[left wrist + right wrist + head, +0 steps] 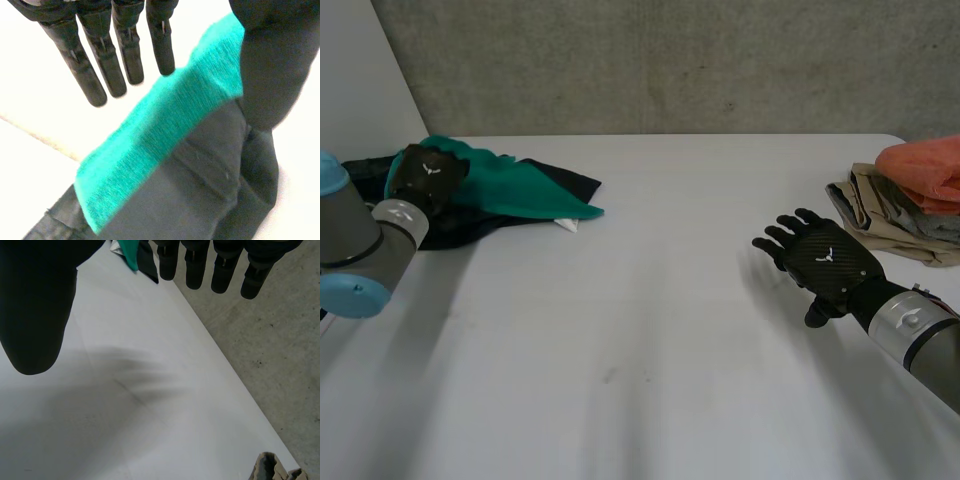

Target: Fold the laundry.

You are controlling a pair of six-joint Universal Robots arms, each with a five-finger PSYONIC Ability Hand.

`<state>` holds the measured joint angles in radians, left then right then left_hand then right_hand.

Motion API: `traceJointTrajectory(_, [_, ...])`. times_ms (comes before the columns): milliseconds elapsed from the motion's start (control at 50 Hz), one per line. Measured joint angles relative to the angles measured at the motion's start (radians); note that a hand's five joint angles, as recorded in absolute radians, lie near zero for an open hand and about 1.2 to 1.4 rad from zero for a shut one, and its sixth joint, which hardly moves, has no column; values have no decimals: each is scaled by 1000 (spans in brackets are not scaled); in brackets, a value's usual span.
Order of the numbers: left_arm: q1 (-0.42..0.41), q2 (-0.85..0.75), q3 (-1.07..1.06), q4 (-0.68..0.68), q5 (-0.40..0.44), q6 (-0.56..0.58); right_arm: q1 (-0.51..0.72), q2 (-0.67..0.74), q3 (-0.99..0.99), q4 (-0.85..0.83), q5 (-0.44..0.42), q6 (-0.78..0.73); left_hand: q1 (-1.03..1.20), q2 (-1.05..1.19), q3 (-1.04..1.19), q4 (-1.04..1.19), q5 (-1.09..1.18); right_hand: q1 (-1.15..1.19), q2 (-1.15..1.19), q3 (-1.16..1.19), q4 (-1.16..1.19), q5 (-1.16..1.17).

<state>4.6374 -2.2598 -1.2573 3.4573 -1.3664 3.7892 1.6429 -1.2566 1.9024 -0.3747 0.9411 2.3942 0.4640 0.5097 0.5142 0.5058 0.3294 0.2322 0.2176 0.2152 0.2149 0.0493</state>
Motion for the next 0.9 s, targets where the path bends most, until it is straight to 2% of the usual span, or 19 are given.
traceJointTrajectory(120, [-4, 15, 65, 1, 1, -15, 0, 0, 0, -1, -1, 0, -3, -31, -32, -37, -42, 0, 0, 0, 0, 0])
traceJointTrajectory(220, [-3, -36, 202, 3, 17, -81, 0, 0, -1, -1, -1, 0, -3, -31, -32, -37, -42, 0, 0, 0, 0, 0])
traceJointTrajectory(360, [5, -207, 421, -20, 78, -175, 0, 1, -3, -2, -2, 0, -3, -31, -32, -37, -42, 0, 0, 0, 0, 0])
traceJointTrajectory(560, [22, -413, 583, -89, 103, -184, -1, 16, -10, -4, -2, -1, 1, -28, -30, -32, -32, 0, 0, 0, 0, 0])
traceJointTrajectory(620, [25, -435, 590, -95, 103, -181, -1, 18, -14, -5, -1, 0, 126, 76, 61, 71, 71, 0, 0, 0, 0, 0])
traceJointTrajectory(640, [25, -439, 590, -96, 103, -181, -1, 19, -15, -5, -1, 0, 247, 167, 163, 175, 173, 0, 0, 0, 0, 0])
traceJointTrajectory(680, [25, -443, 588, -98, 102, -180, -1, 19, -16, -5, 0, 0, 555, 509, 479, 500, 490, 0, 0, 0, 0, 0])
traceJointTrajectory(700, [23, -442, 586, -98, 98, -180, -1, 19, -17, -5, 0, 0, 611, 594, 564, 592, 571, 0, 0, 0, 0, 0])
traceJointTrajectory(760, [13, -424, 576, -94, 77, -180, -1, 18, -17, -6, 1, 0, 615, 672, 643, 686, 612, 0, 0, 0, 0, 0])
traceJointTrajectory(820, [-5, -382, 554, -87, 40, -183, -2, 17, -19, -6, 3, 2, 615, 674, 645, 687, 612, 0, 0, 0, 0, 0])
traceJointTrajectory(900, [-52, -244, 468, -46, -16, -195, -4, 12, -32, -4, 17, 9, 615, 676, 650, 687, 612, 0, 0, 0, 0, 0])
